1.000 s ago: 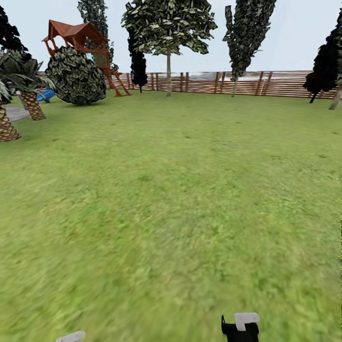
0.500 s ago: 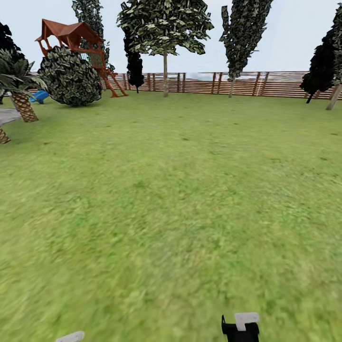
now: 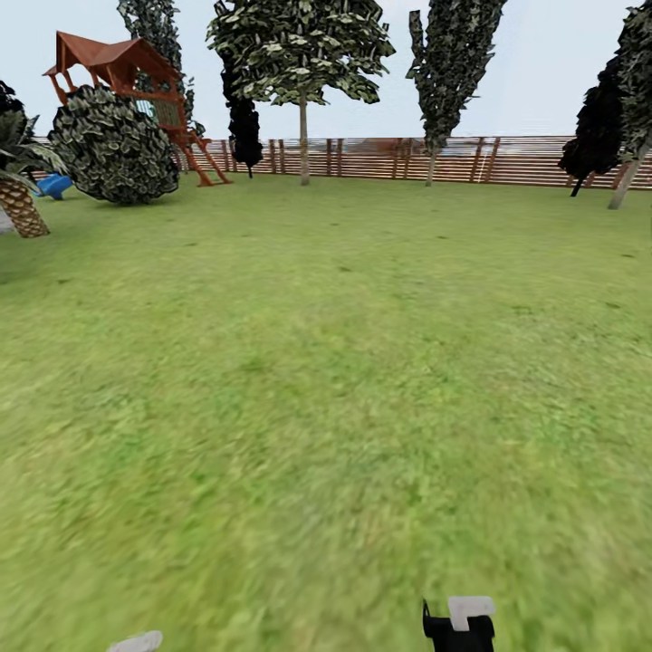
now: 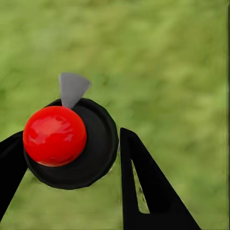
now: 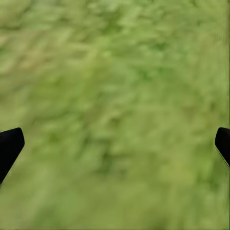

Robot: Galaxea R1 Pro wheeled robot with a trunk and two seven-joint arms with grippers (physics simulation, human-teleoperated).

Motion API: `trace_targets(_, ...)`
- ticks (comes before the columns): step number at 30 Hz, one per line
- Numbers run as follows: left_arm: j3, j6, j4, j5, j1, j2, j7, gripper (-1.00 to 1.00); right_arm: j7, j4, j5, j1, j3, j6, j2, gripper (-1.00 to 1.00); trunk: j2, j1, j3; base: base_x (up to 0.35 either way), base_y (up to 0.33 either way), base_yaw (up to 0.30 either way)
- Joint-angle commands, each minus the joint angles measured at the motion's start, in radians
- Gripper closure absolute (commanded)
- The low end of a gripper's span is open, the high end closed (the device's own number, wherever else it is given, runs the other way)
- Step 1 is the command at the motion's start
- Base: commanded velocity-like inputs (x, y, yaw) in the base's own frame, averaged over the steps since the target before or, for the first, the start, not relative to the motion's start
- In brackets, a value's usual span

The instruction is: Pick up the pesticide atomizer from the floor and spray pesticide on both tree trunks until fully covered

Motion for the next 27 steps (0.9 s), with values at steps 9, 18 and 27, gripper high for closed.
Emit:
trace_targets(9,-0.009,-0.003,0.001,0.009,0.0,0.0,-0.001,1.0,-0.004,0.001,0.011,-0.001,-0.008,-0.002,0.003,-1.0,0.0,0.0,-0.001,0.34,0.0,0.027)
trace_targets(18,-0.008,-0.003,0.001,0.009,0.0,-0.001,-0.001,1.0,-0.004,0.001,0.012,0.0,-0.008,-0.003,0.002,-1.0,0.0,0.0,-0.001,0.34,0.0,0.045)
trace_targets(27,-0.009,-0.003,0.001,0.009,0.0,-0.001,-0.001,1.0,-0.003,0.001,0.012,0.0,-0.008,-0.003,0.003,-1.0,0.0,0.0,-0.001,0.34,0.0,0.0)
